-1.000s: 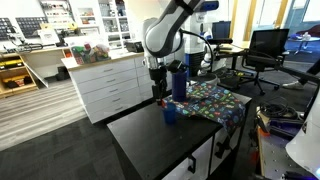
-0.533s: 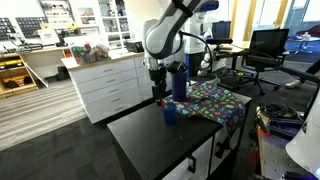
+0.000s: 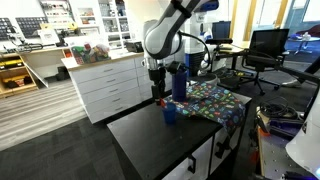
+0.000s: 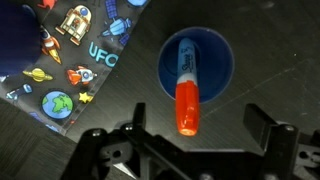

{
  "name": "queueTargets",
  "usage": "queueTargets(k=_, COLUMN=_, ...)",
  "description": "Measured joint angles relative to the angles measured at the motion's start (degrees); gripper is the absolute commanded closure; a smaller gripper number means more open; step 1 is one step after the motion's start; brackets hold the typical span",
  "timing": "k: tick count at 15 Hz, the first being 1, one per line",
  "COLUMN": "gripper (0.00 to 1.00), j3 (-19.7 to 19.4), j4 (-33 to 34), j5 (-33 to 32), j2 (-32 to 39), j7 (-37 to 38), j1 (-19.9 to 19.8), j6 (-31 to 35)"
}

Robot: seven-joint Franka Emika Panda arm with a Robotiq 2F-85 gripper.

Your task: Take the red marker out of the dark blue cup

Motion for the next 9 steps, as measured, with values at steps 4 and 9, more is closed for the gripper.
queueTargets(k=4, gripper=0.31, j3=0.0, j4=0.37, j5=0.03, j2=0.99, j7=-0.95, j1=-0.01, j6=0.01)
queueTargets(k=9, gripper=0.67, j3=0.0, j4=1.03, j5=0.03, j2=1.72, j7=-1.39, j1=-0.02, j6=0.12)
